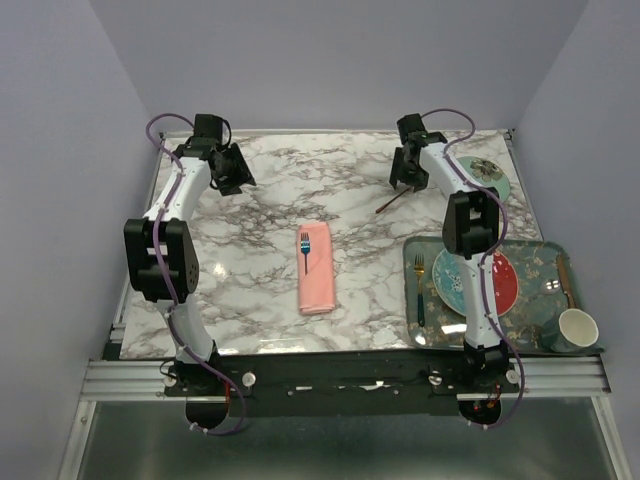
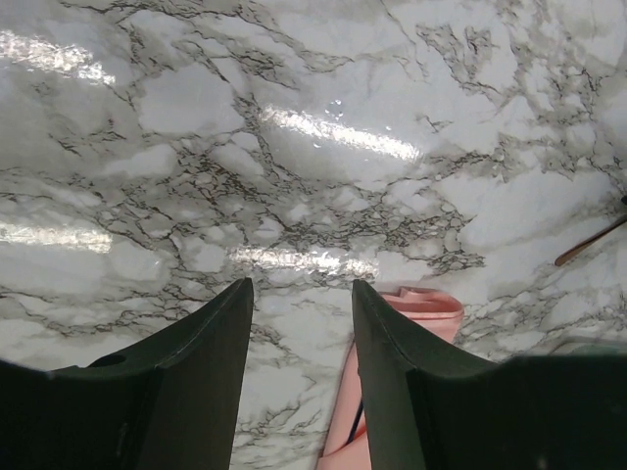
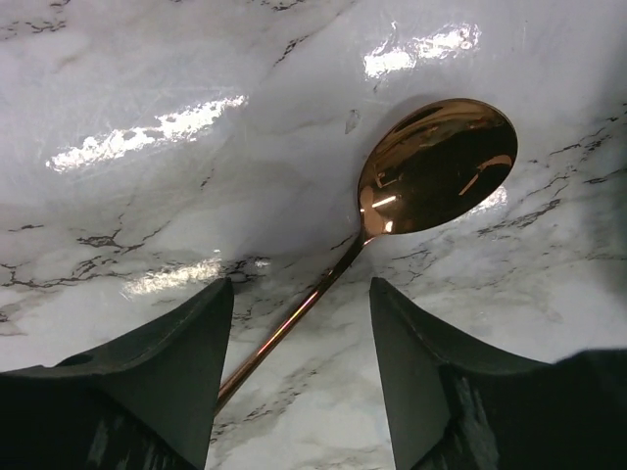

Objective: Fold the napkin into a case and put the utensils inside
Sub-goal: Pick up the spoon from the center of the board, then pass from the right arm to the left

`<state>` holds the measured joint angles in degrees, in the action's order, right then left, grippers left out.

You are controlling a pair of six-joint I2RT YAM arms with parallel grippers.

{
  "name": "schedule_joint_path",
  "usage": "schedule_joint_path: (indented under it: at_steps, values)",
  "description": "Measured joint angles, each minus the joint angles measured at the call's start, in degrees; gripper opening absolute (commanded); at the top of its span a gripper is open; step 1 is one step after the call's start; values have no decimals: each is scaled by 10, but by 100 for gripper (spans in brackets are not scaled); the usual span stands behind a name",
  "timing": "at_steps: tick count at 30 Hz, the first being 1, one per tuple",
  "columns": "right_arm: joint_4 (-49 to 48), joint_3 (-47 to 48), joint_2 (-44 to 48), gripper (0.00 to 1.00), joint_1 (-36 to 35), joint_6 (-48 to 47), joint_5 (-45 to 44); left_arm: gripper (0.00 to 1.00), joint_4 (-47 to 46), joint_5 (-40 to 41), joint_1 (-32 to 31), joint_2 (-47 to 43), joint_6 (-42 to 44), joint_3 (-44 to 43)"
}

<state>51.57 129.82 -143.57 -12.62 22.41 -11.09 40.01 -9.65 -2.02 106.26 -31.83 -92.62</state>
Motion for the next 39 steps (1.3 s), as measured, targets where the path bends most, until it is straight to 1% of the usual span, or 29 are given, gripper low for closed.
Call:
schedule_joint_path:
  at_steps: [4, 7, 9, 10, 12, 13, 15, 18, 19, 24, 30, 34, 37, 39]
  values:
    - [0, 0, 1, 61, 0, 8, 0, 55, 0, -16, -2, 21, 0, -17]
    - [-1, -4, 1, 58, 0, 22, 1, 55, 0, -17, -3, 23, -2, -25]
    - [-9, -23, 12, 57, 0, 32, 1, 55, 0, -17, -3, 23, -3, -29]
    - [-7, -30, 16, 51, 0, 37, 0, 55, 0, -17, -3, 23, -4, -29]
    - [-5, -32, 17, 46, -1, 51, 1, 55, 0, -17, -3, 23, -5, -29]
    - [-4, -33, 17, 39, -2, 57, 1, 55, 0, -17, -3, 23, -6, -29]
    - [-9, -44, 23, 34, -3, 65, 1, 55, 1, -17, -3, 23, -8, -29]
    - [-9, -51, 26, 14, -5, 80, 2, 55, 3, -17, -2, 23, -8, -29]
    - [-9, -51, 26, 2, -5, 84, 3, 55, 4, -17, -1, 23, -8, -29]
    - [-11, -51, 26, 1, -6, 85, 17, 55, 9, -17, 1, 23, -6, -31]
    - [-9, -45, 32, 1, -8, 51, 73, 55, 7, -17, 2, 23, 5, -39]
    - [-29, -91, 98, 0, -14, 12, 116, 56, -9, -17, 2, 19, 9, -36]
    - [-46, -122, 171, 1, -21, -18, 146, 57, -38, -22, 2, 0, 17, -13]
    - [-69, -147, 220, 0, -27, -38, 168, 57, -72, -44, 2, -21, 24, 15]
